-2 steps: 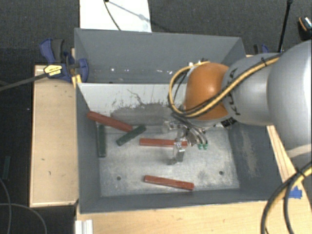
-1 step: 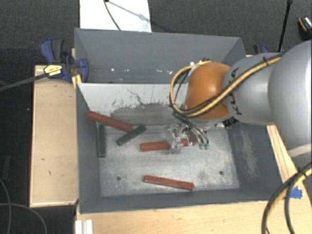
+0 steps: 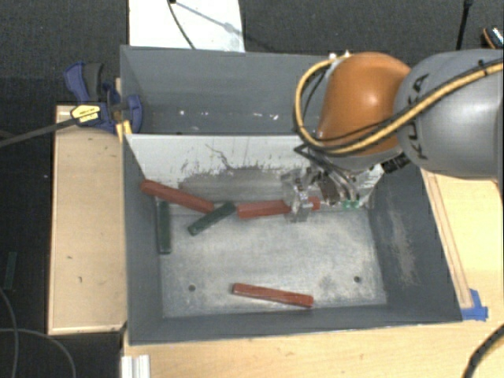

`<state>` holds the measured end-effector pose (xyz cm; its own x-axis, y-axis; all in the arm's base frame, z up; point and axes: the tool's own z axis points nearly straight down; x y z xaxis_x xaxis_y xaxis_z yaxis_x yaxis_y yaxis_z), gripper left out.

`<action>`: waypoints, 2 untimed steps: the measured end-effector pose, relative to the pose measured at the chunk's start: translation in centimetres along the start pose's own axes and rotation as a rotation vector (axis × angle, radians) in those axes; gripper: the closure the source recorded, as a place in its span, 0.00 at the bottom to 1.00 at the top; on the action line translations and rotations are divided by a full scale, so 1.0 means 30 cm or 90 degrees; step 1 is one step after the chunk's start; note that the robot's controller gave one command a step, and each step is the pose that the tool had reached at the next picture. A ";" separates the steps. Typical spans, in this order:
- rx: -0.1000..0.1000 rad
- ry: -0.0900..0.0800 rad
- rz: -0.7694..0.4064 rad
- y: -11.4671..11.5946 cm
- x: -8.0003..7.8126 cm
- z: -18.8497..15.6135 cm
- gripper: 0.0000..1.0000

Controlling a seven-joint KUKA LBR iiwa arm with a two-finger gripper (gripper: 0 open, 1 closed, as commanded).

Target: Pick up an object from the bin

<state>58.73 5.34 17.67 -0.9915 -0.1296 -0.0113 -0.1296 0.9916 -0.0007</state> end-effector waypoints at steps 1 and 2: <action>0.000 0.002 0.009 0.000 0.042 -0.167 1.00; -0.002 0.002 -0.046 0.183 0.064 -0.288 1.00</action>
Offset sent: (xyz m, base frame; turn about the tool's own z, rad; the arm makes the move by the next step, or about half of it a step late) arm -0.0144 -0.0022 0.0460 0.0212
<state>56.03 10.53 26.29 -0.9796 -0.2009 -0.0080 -0.2009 0.9796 0.0019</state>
